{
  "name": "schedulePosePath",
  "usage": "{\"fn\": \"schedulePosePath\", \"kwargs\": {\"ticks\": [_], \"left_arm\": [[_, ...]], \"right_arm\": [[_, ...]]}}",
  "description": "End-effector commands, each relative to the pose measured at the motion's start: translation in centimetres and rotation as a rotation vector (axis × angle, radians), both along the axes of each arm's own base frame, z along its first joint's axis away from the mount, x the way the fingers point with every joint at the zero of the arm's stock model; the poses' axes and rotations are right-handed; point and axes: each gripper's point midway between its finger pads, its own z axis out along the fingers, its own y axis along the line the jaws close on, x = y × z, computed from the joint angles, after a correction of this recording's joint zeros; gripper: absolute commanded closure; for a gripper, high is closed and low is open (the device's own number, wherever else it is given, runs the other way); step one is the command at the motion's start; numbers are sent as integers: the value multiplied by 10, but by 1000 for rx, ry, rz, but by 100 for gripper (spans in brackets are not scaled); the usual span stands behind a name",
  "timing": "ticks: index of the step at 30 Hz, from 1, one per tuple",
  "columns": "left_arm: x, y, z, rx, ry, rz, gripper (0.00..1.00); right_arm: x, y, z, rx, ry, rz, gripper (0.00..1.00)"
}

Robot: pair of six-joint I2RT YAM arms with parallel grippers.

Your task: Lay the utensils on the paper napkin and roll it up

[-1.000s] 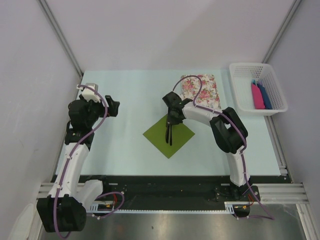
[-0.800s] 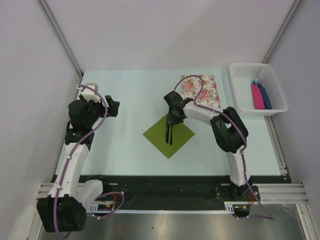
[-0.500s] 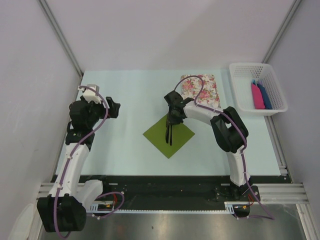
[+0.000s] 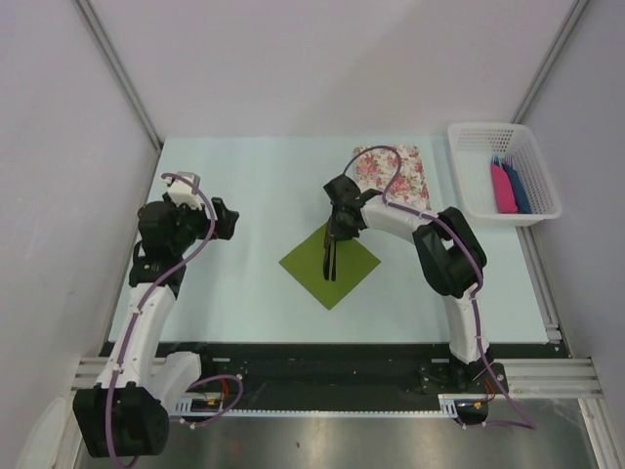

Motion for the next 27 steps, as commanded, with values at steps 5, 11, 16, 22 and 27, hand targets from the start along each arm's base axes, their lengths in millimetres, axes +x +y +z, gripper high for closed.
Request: {"fn": "schedulePosePath", "kwargs": {"ticks": [5, 11, 16, 22, 27], "left_arm": [[-5, -6, 5, 16, -27, -40, 0], [-9, -13, -1, 48, 0, -105, 0], [-35, -40, -11, 122, 5, -339, 0], [-86, -92, -45, 295, -36, -737, 2], [-104, -140, -79, 469, -104, -922, 18]], "right_arm": [[19, 12, 16, 47, -56, 1, 92], [19, 14, 25, 73, -62, 22, 72], [21, 8, 65, 133, -108, 71, 62], [-7, 0, 118, 368, -110, 339, 38], [-51, -17, 124, 537, -40, 541, 14]]}}
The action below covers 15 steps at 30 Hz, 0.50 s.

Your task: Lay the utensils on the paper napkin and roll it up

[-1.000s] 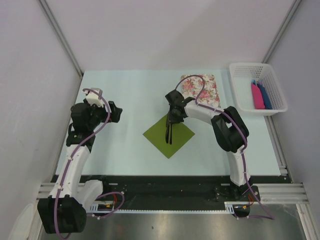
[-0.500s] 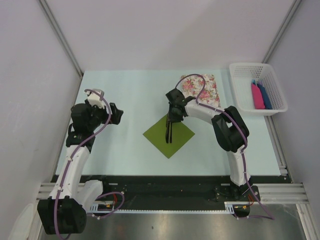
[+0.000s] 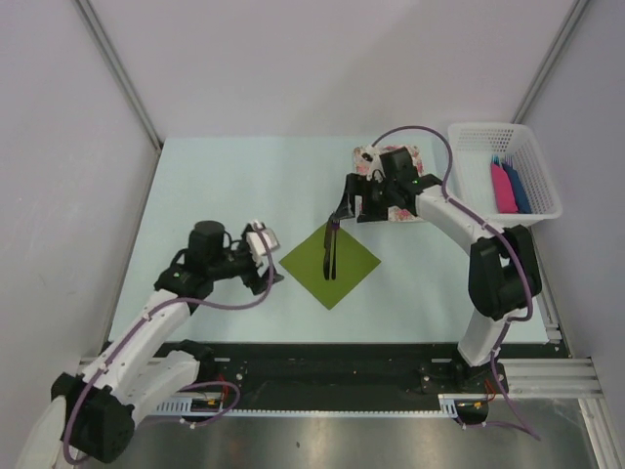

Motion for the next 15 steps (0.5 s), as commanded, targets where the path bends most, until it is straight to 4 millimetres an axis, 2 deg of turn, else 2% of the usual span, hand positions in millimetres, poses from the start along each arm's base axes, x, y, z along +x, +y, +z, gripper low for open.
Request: {"fn": "schedulePosePath", "kwargs": {"ticks": [1, 2, 4, 5, 8, 10, 11, 15], "left_arm": [[-21, -36, -38, 145, -98, -219, 20], [-30, -54, -39, 143, -128, -286, 23], [-40, -67, -57, 196, -136, -356, 26], [-51, -83, -60, 201, -163, -419, 30], [-65, -104, -79, 235, -177, -496, 34], [-65, -112, -86, 252, -162, -509, 39], [-69, -117, -101, 302, -142, -532, 42], [-60, -127, -110, 381, -153, -531, 48]], "right_arm": [[-51, -1, 10, 175, 42, 280, 13], [-63, -3, 6, 192, 70, 314, 13], [-73, -9, -4, 164, 96, 346, 13], [-76, -12, -9, 155, 111, 350, 15], [-82, -19, -18, 158, 157, 355, 19], [-79, -24, -23, 162, 177, 338, 20], [-79, -26, -23, 168, 187, 336, 21], [-73, -33, -23, 183, 197, 308, 21]]}}
